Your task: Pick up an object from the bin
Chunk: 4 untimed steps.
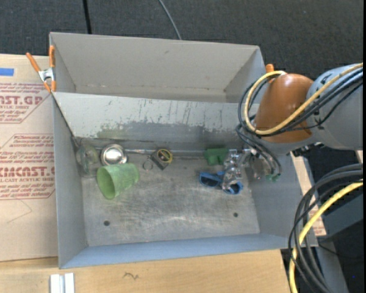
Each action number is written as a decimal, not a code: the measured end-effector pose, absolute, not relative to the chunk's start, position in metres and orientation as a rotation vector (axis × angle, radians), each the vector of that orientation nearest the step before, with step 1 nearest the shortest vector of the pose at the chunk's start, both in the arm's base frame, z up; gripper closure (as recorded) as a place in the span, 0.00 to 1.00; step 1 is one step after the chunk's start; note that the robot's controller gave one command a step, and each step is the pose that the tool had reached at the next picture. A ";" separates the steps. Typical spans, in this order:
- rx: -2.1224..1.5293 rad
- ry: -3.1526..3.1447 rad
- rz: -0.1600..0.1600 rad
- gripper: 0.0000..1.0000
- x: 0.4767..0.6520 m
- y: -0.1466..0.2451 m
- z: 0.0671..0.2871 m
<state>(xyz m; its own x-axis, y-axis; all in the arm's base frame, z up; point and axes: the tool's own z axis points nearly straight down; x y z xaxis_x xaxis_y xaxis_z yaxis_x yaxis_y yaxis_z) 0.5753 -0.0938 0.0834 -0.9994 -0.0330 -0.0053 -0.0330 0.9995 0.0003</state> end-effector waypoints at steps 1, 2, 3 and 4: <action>-0.054 3.145 0.002 0.00 0.573 -0.093 0.081; -0.053 3.139 0.002 1.00 0.574 -0.094 0.082; -0.763 3.020 -0.013 1.00 0.539 -0.088 0.077; -1.030 2.958 -0.006 1.00 0.544 -0.095 0.223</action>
Offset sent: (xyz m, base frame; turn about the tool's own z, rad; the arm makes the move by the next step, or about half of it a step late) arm 0.0000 0.0000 0.0000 0.0000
